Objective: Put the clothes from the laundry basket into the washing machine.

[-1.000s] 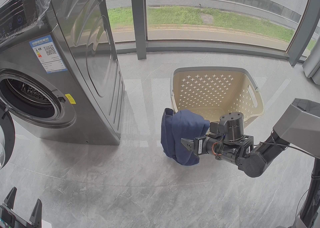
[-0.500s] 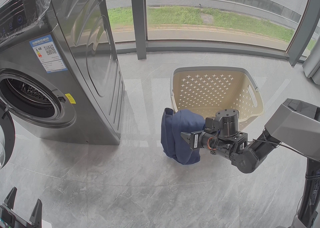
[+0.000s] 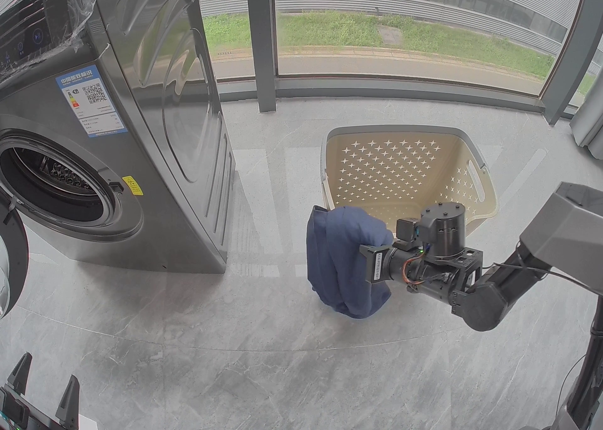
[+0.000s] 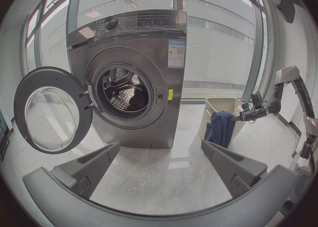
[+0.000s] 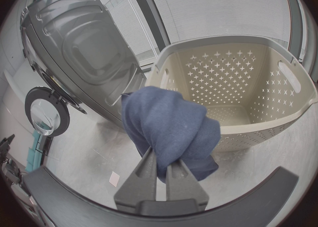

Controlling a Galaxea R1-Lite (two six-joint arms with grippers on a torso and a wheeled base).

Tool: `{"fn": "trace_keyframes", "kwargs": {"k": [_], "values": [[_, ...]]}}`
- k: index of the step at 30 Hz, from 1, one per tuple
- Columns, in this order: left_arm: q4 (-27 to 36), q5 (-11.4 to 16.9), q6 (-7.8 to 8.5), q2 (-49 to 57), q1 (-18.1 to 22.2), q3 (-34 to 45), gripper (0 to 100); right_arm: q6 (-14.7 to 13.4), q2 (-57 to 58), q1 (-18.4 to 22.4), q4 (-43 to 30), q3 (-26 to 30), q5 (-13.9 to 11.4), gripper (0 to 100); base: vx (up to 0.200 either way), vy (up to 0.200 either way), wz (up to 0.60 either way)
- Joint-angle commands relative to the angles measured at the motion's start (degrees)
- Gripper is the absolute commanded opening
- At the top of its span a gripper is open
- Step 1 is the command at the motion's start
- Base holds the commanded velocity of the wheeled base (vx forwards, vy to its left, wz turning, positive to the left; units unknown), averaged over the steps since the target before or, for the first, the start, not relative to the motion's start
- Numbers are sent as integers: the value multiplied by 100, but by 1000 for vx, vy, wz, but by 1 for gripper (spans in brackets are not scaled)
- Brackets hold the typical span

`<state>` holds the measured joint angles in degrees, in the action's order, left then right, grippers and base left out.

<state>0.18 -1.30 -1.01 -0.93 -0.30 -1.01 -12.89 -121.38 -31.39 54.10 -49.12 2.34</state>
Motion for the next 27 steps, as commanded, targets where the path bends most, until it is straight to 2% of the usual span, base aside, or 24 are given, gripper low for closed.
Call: {"fn": "trace_keyframes", "kwargs": {"k": [1, 4, 5, 6, 8, 14, 16, 18, 20, 23, 27], "values": [[-1, 7, -13, 66, 4, 92, 100, -126, 1653, -25, 21, 587, -137, 0, 0, 0, 0], [-9, 7, 31, 66, 4, 101, 100, -513, 2593, -34, -66, 754, -287, 0, 0, 0, 0], [-9, -1, 101, 66, 4, 101, 100, -619, 2962, -51, -75, 895, -392, 0, 0, 0, 0], [-9, -1, 101, 66, 4, 101, 100, -619, 2962, -51, -75, 895, -392, 0, 0, 0, 0], [-9, -10, 110, 75, 4, 101, 100, -610, 3692, -166, -154, 1220, -524, 0, 0, 0, 0], [-9, -1, 110, 75, 4, 101, 100, -610, 4536, -447, -260, 1642, -498, 0, 0, 0, 0], [-9, 7, 75, 66, 4, 101, 100, -452, 4553, -429, -295, 1642, -480, 0, -100, 0, 0], [-1, 16, 66, 66, 4, 101, 100, -144, 4553, -403, -295, 1686, -480, 0, -200, 0, 0], [-9, 16, 75, 66, 4, 101, 100, -39, 4544, -385, -286, 1704, -480, 0, -200, 0, 0], [-1, 25, 22, 66, 4, 92, 100, -21, 4536, -420, -295, 1721, -471, 0, -200, 0, 0], [-9, 25, 40, 66, 4, 101, 100, 14, 4421, -385, -242, 1791, -454, 0, -200, 0, 0]]}}
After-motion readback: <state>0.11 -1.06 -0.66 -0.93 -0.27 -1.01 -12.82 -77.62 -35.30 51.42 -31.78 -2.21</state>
